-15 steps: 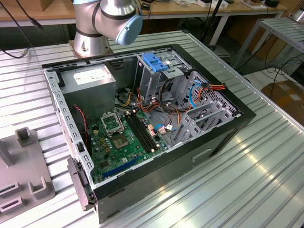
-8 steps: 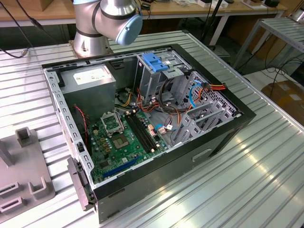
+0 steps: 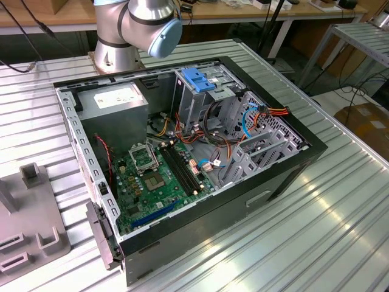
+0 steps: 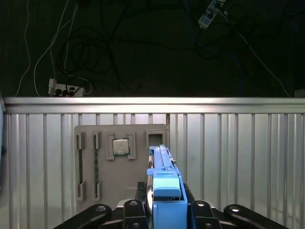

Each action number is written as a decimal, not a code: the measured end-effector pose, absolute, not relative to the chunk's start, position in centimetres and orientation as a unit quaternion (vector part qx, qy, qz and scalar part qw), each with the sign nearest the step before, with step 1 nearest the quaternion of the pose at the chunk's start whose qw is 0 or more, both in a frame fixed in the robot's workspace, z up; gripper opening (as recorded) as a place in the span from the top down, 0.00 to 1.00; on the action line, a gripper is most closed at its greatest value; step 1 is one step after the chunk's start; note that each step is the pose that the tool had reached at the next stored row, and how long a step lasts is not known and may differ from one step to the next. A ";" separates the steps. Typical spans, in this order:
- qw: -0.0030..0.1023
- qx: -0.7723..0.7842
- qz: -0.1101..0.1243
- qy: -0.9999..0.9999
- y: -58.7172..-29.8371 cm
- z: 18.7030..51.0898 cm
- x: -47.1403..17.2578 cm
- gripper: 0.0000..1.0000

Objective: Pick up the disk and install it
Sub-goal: 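Pick up the disk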

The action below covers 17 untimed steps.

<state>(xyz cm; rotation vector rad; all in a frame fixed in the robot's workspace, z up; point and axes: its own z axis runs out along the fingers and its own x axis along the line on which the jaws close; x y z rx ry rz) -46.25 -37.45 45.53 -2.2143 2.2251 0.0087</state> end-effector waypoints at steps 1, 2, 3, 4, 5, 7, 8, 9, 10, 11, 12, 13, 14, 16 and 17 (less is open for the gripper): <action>0.001 -0.705 0.003 0.709 -37.5 46.2 -46.3 0.63; 0.001 -0.705 0.003 0.709 -37.5 46.5 -46.3 0.63; 0.001 -0.705 0.003 0.709 -37.5 47.0 -46.3 0.63; 0.001 -0.705 0.003 0.709 -37.5 47.5 -46.3 0.63; 0.001 -0.705 0.003 0.709 -37.5 48.1 -46.3 0.63; 0.001 -0.705 0.003 0.709 -37.5 49.1 -46.2 0.63; 0.001 -0.705 0.003 0.709 -37.5 49.5 -46.2 0.63; 0.000 -0.705 0.004 0.709 -37.5 49.9 -46.2 0.63; 0.000 -0.705 0.004 0.709 -37.5 50.2 -46.2 0.63; 0.000 -0.705 0.004 0.709 -37.5 50.4 -46.2 0.63; 0.000 -0.705 0.004 0.709 -37.5 50.4 -46.2 0.63; 0.000 -0.705 0.004 0.709 -37.5 50.4 -46.2 0.63; 0.000 -0.705 0.004 0.709 -37.5 50.4 -46.2 0.63; 0.000 -0.705 0.004 0.709 -37.5 50.4 -46.2 0.63; 0.000 -0.705 0.004 0.709 -37.5 50.4 -46.2 0.63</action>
